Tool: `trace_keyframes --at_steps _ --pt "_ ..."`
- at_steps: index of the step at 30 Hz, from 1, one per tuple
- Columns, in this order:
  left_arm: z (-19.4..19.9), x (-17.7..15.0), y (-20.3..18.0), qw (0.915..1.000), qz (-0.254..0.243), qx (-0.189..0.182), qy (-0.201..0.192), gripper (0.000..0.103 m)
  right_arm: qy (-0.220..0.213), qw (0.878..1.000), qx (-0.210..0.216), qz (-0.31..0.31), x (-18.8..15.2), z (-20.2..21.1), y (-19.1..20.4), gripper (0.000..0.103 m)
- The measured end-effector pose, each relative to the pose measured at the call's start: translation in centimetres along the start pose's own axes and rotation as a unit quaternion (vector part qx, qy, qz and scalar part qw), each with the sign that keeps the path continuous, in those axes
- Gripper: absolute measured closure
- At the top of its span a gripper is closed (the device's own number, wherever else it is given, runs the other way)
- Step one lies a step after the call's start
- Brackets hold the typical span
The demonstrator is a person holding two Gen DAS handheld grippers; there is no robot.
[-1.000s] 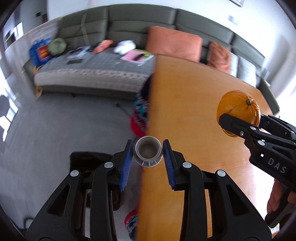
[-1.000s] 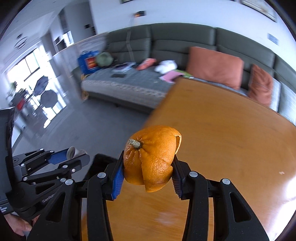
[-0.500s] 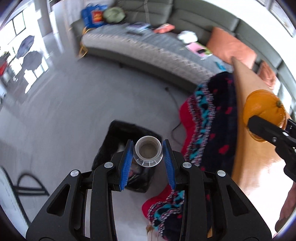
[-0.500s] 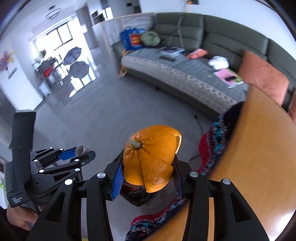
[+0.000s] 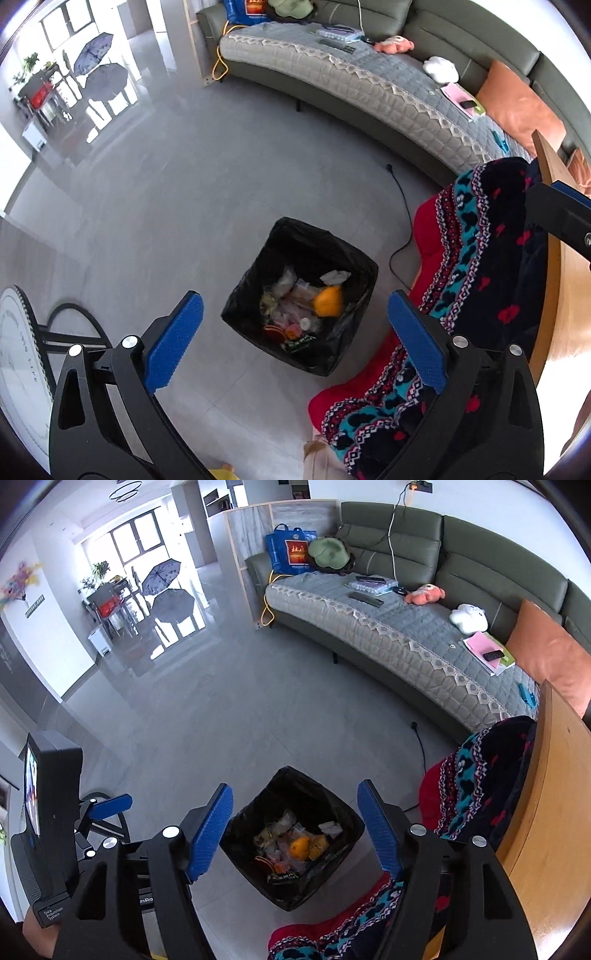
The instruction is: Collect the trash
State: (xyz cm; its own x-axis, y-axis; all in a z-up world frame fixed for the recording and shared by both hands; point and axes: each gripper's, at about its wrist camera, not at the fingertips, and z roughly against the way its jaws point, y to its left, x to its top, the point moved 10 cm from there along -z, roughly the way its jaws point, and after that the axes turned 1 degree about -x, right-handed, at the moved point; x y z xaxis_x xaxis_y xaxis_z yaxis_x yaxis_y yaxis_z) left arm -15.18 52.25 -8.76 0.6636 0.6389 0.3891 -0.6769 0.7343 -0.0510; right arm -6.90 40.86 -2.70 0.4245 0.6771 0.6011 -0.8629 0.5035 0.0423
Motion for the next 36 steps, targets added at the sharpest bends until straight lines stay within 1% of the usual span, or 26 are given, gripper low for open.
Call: trace_keyframes --at_steps 5,8,18,21,24,26,29,31,36 --pt "0.0 0.0 -0.1 0.9999 0.01 -0.004 0.0 0.006 -0.001 1.0 -0.003 0.0 0.0 0.3 0.0 0.032" --pt "0.5 0.1 -0.5 1.0 0.005 -0.007 -0.005 0.006 -0.007 1.0 -0.008 -0.003 0.0 1.0 -0.5 0.032" --pt "3.7 -0.9 -4.1 0.9992 -0.022 -0.02 -0.028 0.006 -0.042 0.999 -0.019 -0.021 -0.8 5.7 -3.0 0.029" --pt "4.9 -1.2 -5.9 0.9984 -0.035 -0.025 -0.037 0.006 -0.054 0.998 -0.026 -0.029 -1.5 7.6 -4.5 0.028" --pt "6.1 -1.5 -8.2 0.9971 -0.052 -0.029 -0.048 0.006 -0.068 0.996 -0.039 -0.041 -2.5 9.7 -6.6 0.023" --pt "7.0 -1.8 -10.2 0.9957 -0.065 -0.037 -0.055 0.006 -0.077 0.994 -0.049 -0.054 -3.4 11.3 -8.4 0.021" --pt "8.1 -2.4 -13.3 0.9931 -0.086 -0.048 -0.063 0.006 -0.081 0.992 -0.062 -0.068 -4.7 12.8 -10.7 0.02" --pt "8.6 -2.8 -15.3 0.9913 -0.101 -0.053 -0.065 0.006 -0.085 0.99 -0.075 -0.08 -5.9 14.2 -12.9 0.02" --pt "9.9 -4.5 -21.2 0.984 -0.147 -0.071 -0.071 0.006 -0.094 0.985 -0.093 -0.112 -8.8 16.8 -17.1 0.02"
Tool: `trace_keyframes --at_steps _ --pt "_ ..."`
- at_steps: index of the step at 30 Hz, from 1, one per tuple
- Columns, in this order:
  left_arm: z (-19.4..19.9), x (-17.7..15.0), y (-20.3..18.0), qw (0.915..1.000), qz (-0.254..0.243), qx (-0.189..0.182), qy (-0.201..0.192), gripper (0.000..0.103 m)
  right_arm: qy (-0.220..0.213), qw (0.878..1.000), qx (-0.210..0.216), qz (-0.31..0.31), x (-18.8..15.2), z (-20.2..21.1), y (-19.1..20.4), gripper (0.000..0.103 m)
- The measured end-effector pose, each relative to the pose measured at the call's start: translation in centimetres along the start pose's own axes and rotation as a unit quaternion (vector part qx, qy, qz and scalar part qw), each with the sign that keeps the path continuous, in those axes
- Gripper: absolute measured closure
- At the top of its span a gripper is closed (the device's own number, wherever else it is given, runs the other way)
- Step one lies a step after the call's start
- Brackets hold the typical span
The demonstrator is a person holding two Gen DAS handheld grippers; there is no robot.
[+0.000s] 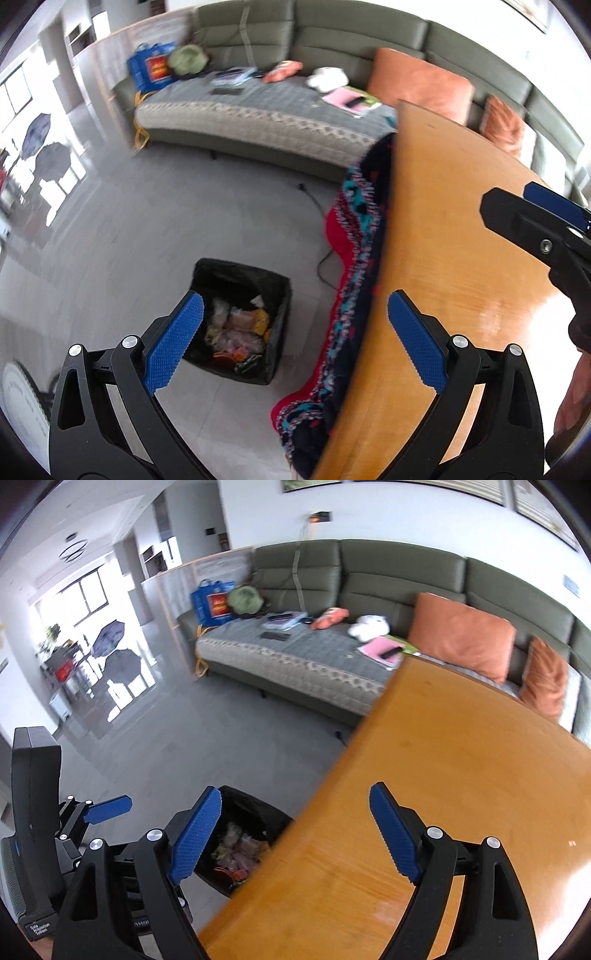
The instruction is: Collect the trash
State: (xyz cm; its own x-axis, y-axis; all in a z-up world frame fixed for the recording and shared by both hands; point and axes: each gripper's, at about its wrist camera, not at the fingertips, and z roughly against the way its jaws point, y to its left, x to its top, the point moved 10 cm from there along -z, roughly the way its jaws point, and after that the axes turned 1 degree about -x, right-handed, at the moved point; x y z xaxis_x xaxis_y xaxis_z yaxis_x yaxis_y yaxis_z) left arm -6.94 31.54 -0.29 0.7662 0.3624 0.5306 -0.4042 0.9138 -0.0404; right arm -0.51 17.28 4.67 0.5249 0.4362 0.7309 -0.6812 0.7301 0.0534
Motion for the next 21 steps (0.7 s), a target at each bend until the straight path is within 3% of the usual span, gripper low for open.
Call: trace_keyframes --at_steps 8,21 --pt "-0.2 -1.1 -9.5 0.997 -0.069 -0.035 0.007 0.006 -0.002 0.998 -0.048 -0.051 -3.9 2.8 -9.0 0.019" --pt "-1.6 -4.5 -23.1 0.9835 -0.162 -0.081 0.007 0.006 0.001 0.984 -0.116 -0.132 -12.5 7.0 -22.0 0.019"
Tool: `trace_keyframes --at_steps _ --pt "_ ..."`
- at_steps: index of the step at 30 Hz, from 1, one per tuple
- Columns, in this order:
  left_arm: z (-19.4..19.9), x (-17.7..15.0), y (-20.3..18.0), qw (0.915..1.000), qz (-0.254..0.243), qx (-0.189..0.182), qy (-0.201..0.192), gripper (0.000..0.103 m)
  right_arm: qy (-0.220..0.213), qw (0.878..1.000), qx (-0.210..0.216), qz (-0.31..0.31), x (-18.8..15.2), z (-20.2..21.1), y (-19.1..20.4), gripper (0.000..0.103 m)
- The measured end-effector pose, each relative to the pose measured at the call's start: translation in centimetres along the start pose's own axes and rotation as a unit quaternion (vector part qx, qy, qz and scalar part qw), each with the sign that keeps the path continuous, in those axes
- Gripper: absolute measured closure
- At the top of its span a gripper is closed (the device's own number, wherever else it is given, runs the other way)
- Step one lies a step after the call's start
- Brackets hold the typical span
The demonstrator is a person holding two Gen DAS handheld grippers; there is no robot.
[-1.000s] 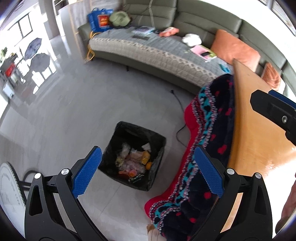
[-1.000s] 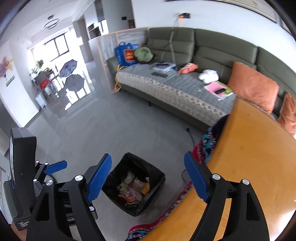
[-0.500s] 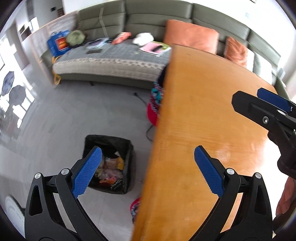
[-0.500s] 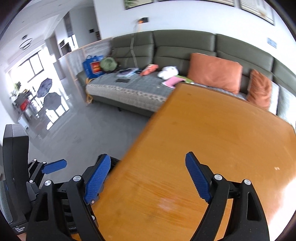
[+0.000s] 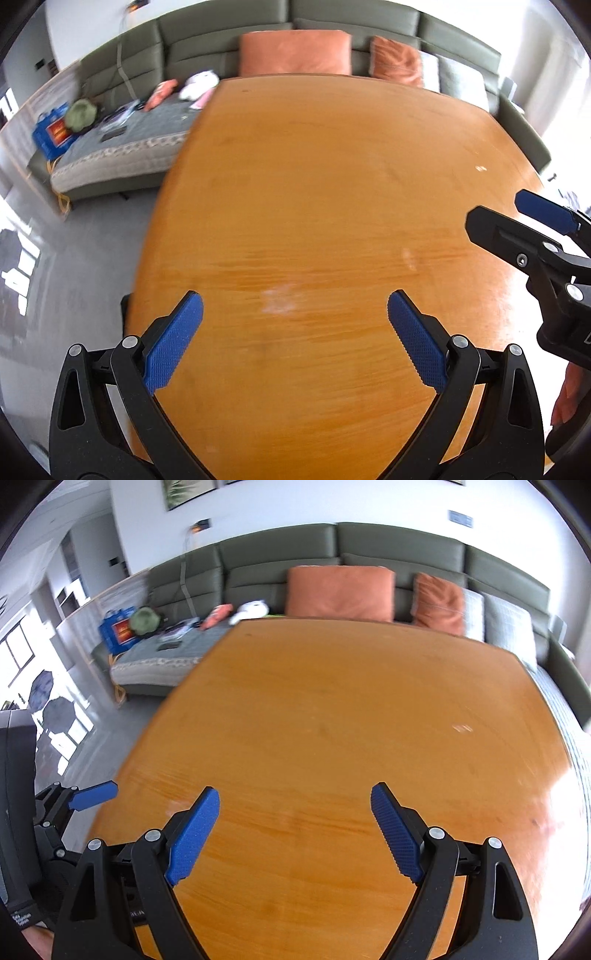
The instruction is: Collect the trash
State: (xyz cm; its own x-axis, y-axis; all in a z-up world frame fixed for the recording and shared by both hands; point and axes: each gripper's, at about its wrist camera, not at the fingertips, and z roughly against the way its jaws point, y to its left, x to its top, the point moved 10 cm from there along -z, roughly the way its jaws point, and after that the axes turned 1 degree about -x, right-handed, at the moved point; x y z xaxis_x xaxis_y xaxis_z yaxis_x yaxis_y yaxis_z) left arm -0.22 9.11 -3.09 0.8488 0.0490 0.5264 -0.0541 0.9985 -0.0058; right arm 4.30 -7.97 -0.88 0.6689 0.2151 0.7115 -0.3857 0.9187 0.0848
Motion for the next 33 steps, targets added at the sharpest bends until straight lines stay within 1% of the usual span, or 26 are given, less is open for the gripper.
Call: trace_keyframes --at_steps 5,10,14,19,22,27,29,31,33 --pt "-1.6 -0.5 -4.0 0.9997 -0.023 -0.01 -0.005 0.006 0.004 0.999 -0.027 -0.034 -3.5 0.6 -5.7 0.019" --pt "-2.6 -1.5 -6.6 0.9994 -0.031 -0.015 -0.001 0.006 0.019 0.998 -0.049 -0.036 -6.9 0.2 -8.8 0.019" --pt "-3.8 -2.3 -7.7 0.9995 -0.027 -0.013 0.007 0.006 0.025 0.996 -0.071 -0.039 -8.8 -0.7 -10.7 0.019" --pt "-5.2 -3.0 -8.5 0.9996 -0.026 -0.003 0.013 0.006 0.017 0.996 -0.084 -0.04 -9.6 -1.4 -12.1 0.019" --pt "-5.4 -2.5 -8.8 0.9998 -0.02 -0.007 0.001 0.006 0.019 0.995 -0.092 -0.039 -9.7 -2.2 -12.6 0.019" --pt "-5.8 -1.7 -9.0 0.9997 -0.015 -0.008 -0.017 0.006 0.021 0.994 -0.1 -0.041 -9.4 -2.8 -13.2 0.014" --pt "-5.8 -1.6 -9.0 0.9995 -0.014 -0.007 -0.028 0.006 0.026 0.994 -0.102 -0.043 -9.3 -3.0 -13.3 0.007" --pt "-5.8 -1.6 -9.0 0.9993 -0.014 -0.006 -0.036 0.006 0.029 0.993 -0.105 -0.046 -9.4 -3.1 -13.4 0.003" --pt "-5.9 -1.5 -9.0 0.9993 -0.013 -0.005 -0.035 0.006 0.03 0.993 -0.106 -0.047 -9.4 -3.0 -13.5 0.003"
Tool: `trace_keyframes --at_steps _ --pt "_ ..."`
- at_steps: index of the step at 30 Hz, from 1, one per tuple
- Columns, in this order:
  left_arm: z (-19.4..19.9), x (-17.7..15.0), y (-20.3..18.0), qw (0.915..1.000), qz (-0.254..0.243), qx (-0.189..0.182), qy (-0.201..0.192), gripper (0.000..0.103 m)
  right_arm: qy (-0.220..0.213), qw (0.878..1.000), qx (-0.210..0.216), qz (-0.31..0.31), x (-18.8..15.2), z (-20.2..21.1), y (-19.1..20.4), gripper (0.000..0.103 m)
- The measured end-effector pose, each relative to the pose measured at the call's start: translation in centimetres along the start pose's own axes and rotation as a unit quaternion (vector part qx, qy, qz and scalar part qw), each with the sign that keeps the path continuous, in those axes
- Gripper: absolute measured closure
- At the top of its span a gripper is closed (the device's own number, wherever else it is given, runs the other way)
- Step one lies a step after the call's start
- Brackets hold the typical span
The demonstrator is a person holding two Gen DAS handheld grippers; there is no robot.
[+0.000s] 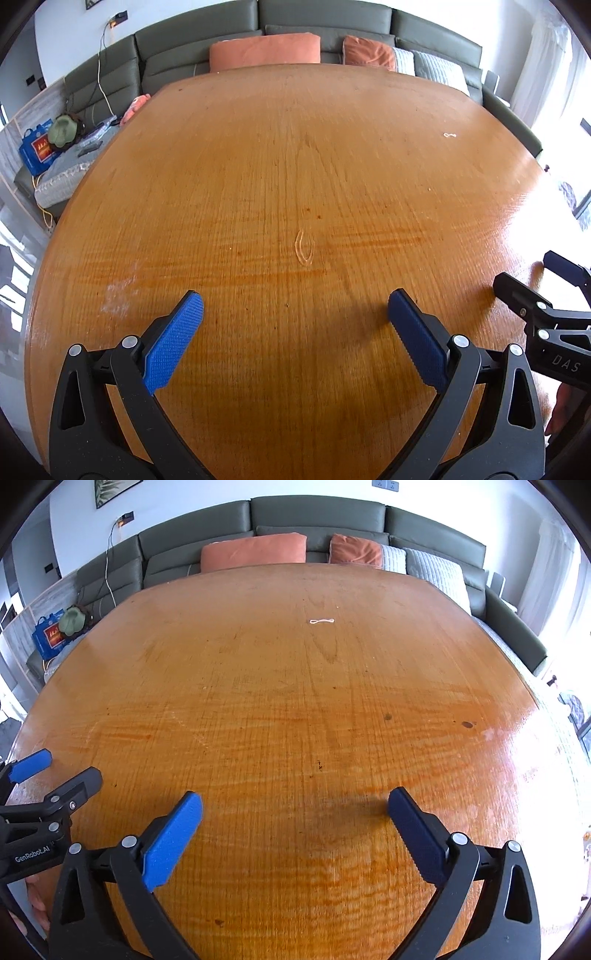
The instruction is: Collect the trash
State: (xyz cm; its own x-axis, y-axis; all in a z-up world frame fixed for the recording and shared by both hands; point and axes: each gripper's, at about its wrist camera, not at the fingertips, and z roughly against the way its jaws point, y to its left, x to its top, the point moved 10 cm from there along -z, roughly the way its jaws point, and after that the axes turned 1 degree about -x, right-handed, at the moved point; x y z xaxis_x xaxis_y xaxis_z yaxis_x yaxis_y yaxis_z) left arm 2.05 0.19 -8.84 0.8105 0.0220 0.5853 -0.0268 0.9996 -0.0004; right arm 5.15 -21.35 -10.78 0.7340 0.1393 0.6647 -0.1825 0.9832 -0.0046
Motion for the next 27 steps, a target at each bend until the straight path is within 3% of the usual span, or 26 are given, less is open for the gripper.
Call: trace_keyframes --at_steps 27 --pt "-0.09 0.05 0.09 1.0 0.008 0.005 0.0 0.006 0.0 1.0 0.0 0.0 0.03 0.04 0.03 0.003"
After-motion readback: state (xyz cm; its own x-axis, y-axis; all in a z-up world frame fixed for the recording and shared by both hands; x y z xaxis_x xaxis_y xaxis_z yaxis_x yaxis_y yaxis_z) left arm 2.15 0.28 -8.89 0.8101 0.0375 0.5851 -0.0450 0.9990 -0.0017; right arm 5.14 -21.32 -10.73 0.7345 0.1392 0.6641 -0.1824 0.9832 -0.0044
